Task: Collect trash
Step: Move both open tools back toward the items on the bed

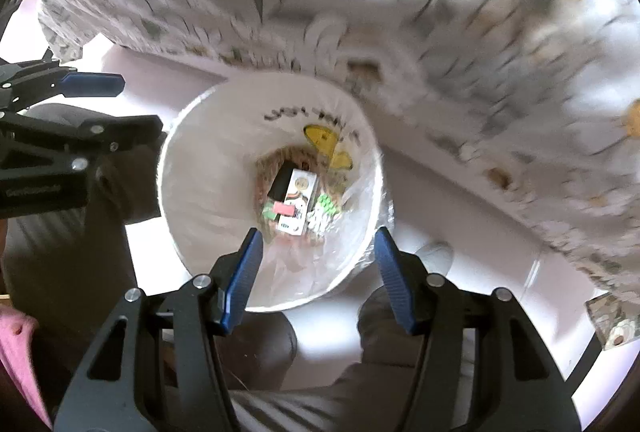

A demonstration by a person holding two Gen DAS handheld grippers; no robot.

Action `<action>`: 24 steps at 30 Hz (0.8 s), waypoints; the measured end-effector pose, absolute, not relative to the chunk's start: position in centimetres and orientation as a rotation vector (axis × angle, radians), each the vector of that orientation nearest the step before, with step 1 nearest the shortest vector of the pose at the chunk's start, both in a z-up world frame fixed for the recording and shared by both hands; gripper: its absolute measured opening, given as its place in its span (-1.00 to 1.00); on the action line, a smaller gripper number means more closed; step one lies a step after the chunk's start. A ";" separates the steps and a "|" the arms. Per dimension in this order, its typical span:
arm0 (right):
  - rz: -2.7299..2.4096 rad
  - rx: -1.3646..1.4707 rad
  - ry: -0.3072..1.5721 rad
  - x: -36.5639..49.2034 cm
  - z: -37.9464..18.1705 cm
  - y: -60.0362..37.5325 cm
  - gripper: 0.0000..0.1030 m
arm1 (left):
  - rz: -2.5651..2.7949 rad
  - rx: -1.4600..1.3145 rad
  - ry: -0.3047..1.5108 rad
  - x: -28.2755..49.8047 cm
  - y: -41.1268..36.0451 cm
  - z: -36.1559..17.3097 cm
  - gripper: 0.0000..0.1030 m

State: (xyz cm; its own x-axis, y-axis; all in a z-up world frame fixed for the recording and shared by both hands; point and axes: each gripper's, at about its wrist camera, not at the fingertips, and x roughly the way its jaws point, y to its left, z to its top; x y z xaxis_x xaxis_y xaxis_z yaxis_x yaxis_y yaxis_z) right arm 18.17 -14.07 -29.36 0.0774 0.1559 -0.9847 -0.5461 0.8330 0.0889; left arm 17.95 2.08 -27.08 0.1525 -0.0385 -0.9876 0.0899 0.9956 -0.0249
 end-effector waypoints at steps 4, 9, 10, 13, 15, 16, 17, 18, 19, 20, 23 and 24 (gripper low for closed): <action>0.529 -0.361 1.334 18.2 -25.6 -15.1 0.29 | -0.112 0.050 1.356 17.5 2.0 -23.6 0.54; 0.522 -0.392 1.238 18.4 -20.7 -15.9 0.41 | -0.102 0.107 1.244 16.9 1.4 -18.7 0.69; 0.523 -0.401 1.217 18.4 -19.7 -16.0 0.41 | -0.102 0.114 1.228 16.9 1.4 -18.0 0.72; 0.522 -0.426 1.155 18.5 -16.5 -16.2 0.41 | -0.106 0.134 1.168 17.1 1.3 -15.1 0.75; 0.519 -0.428 1.109 18.7 -14.2 -16.4 0.43 | -0.105 0.139 1.137 17.3 1.3 -13.4 0.76; 0.521 -0.420 1.079 18.8 -12.7 -16.6 0.44 | -0.104 0.139 1.127 17.3 1.2 -12.7 0.77; 0.523 -0.414 1.062 18.8 -11.9 -16.7 0.45 | -0.104 0.139 1.115 17.5 1.3 -12.1 0.77; 0.526 -0.410 1.044 18.9 -10.9 -16.8 0.45 | -0.104 0.141 1.100 17.7 1.3 -11.2 0.77; 0.528 -0.406 1.021 19.1 -9.7 -17.0 0.46 | -0.103 0.144 1.086 17.9 1.3 -10.6 0.77; 0.530 -0.404 0.999 19.4 -8.6 -17.1 0.47 | -0.099 0.149 1.075 18.1 1.2 -10.2 0.77; 0.525 -0.407 0.938 20.4 -6.0 -17.2 0.50 | -0.090 0.160 1.046 19.0 1.1 -8.9 0.77; 0.524 -0.408 0.923 21.0 -5.4 -17.3 0.50 | -0.088 0.162 1.040 19.3 1.1 -8.5 0.77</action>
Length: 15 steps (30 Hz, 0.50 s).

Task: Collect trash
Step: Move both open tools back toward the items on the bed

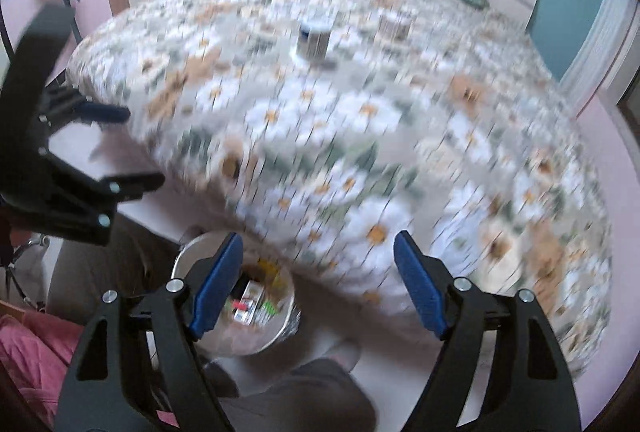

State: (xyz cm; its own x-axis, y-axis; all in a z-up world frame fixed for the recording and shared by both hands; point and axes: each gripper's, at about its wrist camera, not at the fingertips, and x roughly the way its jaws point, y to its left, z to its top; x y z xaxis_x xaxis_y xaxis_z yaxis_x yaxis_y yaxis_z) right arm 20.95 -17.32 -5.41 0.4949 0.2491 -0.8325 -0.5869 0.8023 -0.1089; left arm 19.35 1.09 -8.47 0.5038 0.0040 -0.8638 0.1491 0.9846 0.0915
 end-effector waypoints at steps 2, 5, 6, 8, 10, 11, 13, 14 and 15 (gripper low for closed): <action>0.517 -0.404 0.888 22.1 -3.7 -17.4 0.51 | -0.086 0.162 1.030 20.2 1.1 -7.9 0.77; 0.519 -0.386 0.852 24.1 -1.8 -17.3 0.56 | -0.079 0.160 1.017 21.6 1.4 -7.1 0.77; 0.522 -0.380 0.841 24.7 -1.2 -17.3 0.57 | -0.076 0.161 1.016 22.3 1.4 -7.0 0.77; 0.531 -0.375 0.822 26.4 0.0 -17.2 0.57 | -0.073 0.157 1.018 23.6 1.6 -7.0 0.77; 0.533 -0.383 0.802 28.4 0.8 -17.0 0.58 | -0.066 0.152 1.021 25.0 1.7 -7.0 0.77; 0.536 -0.387 0.798 29.2 1.1 -16.9 0.58 | -0.066 0.148 1.021 25.7 1.8 -7.0 0.77; 0.544 -0.393 0.790 31.1 1.5 -16.7 0.58 | -0.064 0.145 1.020 27.2 1.9 -7.0 0.77; 0.555 -0.395 0.789 32.2 1.6 -16.6 0.58 | -0.063 0.146 1.017 27.9 2.0 -7.0 0.77; 0.568 -0.394 0.793 33.3 1.7 -16.4 0.58 | -0.060 0.148 1.014 28.5 2.0 -6.9 0.77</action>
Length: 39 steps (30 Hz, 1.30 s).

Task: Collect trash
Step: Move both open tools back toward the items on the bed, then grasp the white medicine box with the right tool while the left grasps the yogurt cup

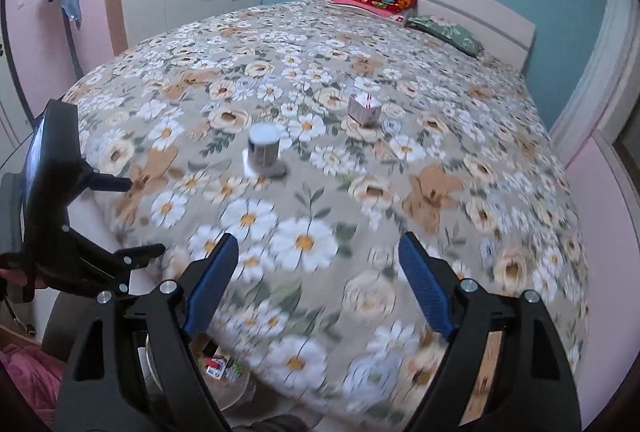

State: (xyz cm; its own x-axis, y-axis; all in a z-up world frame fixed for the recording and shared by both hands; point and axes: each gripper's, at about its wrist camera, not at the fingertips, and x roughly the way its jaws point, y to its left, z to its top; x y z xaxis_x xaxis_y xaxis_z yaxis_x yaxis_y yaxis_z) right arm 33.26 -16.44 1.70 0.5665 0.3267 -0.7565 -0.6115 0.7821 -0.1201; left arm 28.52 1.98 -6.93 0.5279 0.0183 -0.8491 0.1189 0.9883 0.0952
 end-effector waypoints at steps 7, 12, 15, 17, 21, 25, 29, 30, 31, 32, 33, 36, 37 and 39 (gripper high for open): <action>0.619 -0.433 0.815 42.3 1.3 -15.1 0.58 | -0.063 0.172 1.003 34.6 2.2 -7.4 0.77; 0.646 -0.441 0.865 49.6 -0.3 -13.9 0.58 | -0.078 0.193 1.005 38.3 2.7 -8.3 0.77; 0.663 -0.469 0.880 53.0 -1.5 -12.8 0.58 | -0.080 0.198 1.008 40.6 3.4 -9.3 0.77; 0.681 -0.503 0.897 55.6 -2.7 -11.6 0.58 | -0.084 0.192 1.011 41.8 3.9 -9.9 0.77; 0.711 -0.566 0.915 60.0 -5.4 -9.1 0.58 | -0.106 0.181 1.004 44.2 4.6 -10.9 0.77; 0.717 -0.660 0.937 64.3 -8.6 -6.3 0.58 | -0.132 0.188 0.999 46.3 4.7 -11.7 0.77; 0.705 -0.743 0.936 67.5 -10.6 -4.3 0.58 | -0.150 0.184 0.991 48.0 4.7 -12.0 0.77; 0.709 -0.757 0.932 68.1 -11.0 -3.8 0.58 | -0.164 0.181 0.992 48.4 4.7 -12.2 0.77; 0.717 -0.767 0.926 68.8 -11.3 -3.2 0.58 | -0.170 0.181 0.993 48.6 4.8 -12.3 0.77; 0.732 -0.767 0.928 69.5 -11.6 -2.7 0.58 | -0.175 0.183 0.996 48.9 4.8 -12.4 0.76; 0.746 -0.770 0.934 70.1 -12.0 -2.2 0.58 | -0.184 0.186 0.999 49.1 4.8 -12.5 0.75; 0.793 -0.793 0.963 71.9 -13.5 -0.7 0.58 | -0.202 0.181 1.014 49.9 5.0 -13.2 0.34; 0.795 -0.804 0.965 72.1 -13.8 -0.4 0.58 | -0.216 0.171 1.033 50.3 5.1 -13.5 0.12; 0.806 -0.811 0.976 72.7 -14.5 0.0 0.27 | -0.239 0.147 1.059 50.9 5.5 -14.0 -0.05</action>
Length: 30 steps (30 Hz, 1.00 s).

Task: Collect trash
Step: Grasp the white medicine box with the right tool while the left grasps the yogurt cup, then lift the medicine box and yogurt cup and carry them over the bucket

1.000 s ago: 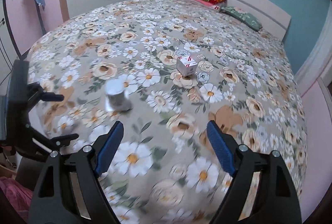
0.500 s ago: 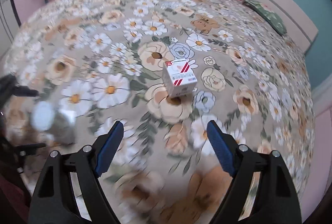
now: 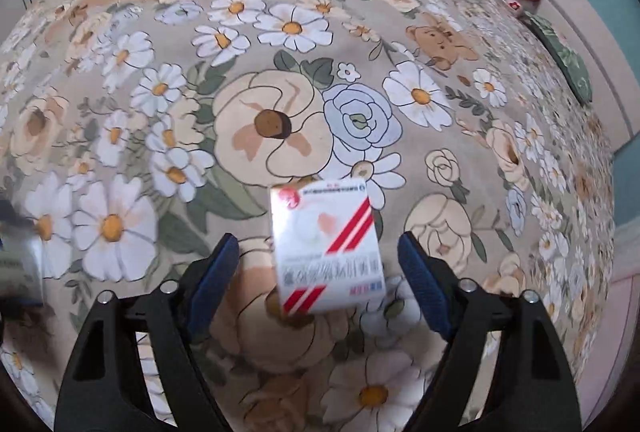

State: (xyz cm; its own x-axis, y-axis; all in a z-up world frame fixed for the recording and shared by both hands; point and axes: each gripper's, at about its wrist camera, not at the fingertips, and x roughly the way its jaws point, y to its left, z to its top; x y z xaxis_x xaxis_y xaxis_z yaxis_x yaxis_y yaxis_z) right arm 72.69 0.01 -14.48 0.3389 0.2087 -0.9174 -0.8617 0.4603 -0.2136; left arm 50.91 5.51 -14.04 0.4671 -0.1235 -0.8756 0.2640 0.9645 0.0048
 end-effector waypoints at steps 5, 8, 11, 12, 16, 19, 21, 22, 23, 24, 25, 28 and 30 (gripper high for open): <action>0.848 -0.756 1.029 73.5 -15.6 0.0 -0.14 | -0.253 0.140 1.050 51.6 6.0 -14.3 -0.06; 0.837 -0.727 1.005 73.4 -15.2 -0.2 -0.14 | -0.251 0.132 1.047 51.9 6.1 -14.2 -0.06; 0.832 -0.705 0.992 73.2 -14.7 -0.3 -0.14 | -0.242 0.139 1.043 51.9 6.0 -13.9 -0.06; 0.825 -0.707 0.987 73.0 -14.5 -0.3 -0.14 | -0.236 0.142 1.040 51.8 6.0 -13.7 -0.06; 0.816 -0.694 0.977 71.5 -13.3 -0.8 -0.14 | -0.215 0.145 1.027 51.7 6.0 -12.8 -0.06; 0.804 -0.703 0.965 70.2 -11.9 -1.2 -0.14 | -0.193 0.149 1.013 51.2 6.2 -11.5 -0.06; 0.796 -0.700 0.953 69.5 -10.7 -1.6 -0.14 | -0.177 0.153 1.004 50.9 6.3 -10.4 -0.06; 0.790 -0.696 0.947 68.9 -9.9 -1.8 -0.14 | -0.167 0.153 0.998 50.7 6.3 -9.7 -0.06; 0.786 -0.690 0.943 68.3 -8.9 -2.1 -0.14 | -0.163 0.154 0.995 50.4 6.3 -8.9 -0.06; 0.783 -0.689 0.931 67.5 -7.8 -2.3 -0.14 | -0.163 0.156 0.992 50.2 6.3 -8.3 -0.06; 0.783 -0.691 0.921 66.9 -7.0 -2.5 -0.14 | -0.161 0.158 0.982 49.8 6.2 -7.4 -0.06; 0.774 -0.691 0.884 64.6 -3.8 -3.1 -0.14 | -0.150 0.187 0.944 48.6 5.6 -4.4 -0.06; 0.764 -0.697 0.858 62.8 -1.6 -3.4 -0.14 | -0.138 0.202 0.913 47.6 5.1 -2.4 -0.06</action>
State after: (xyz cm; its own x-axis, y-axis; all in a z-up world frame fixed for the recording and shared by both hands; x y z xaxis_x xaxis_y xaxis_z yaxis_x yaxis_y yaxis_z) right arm 62.85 -3.44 -1.63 0.4333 0.2971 -0.8509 -0.8107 0.5410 -0.2240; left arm 47.59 5.13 -2.41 0.6044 -0.0330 -0.7960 0.2041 0.9722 0.1146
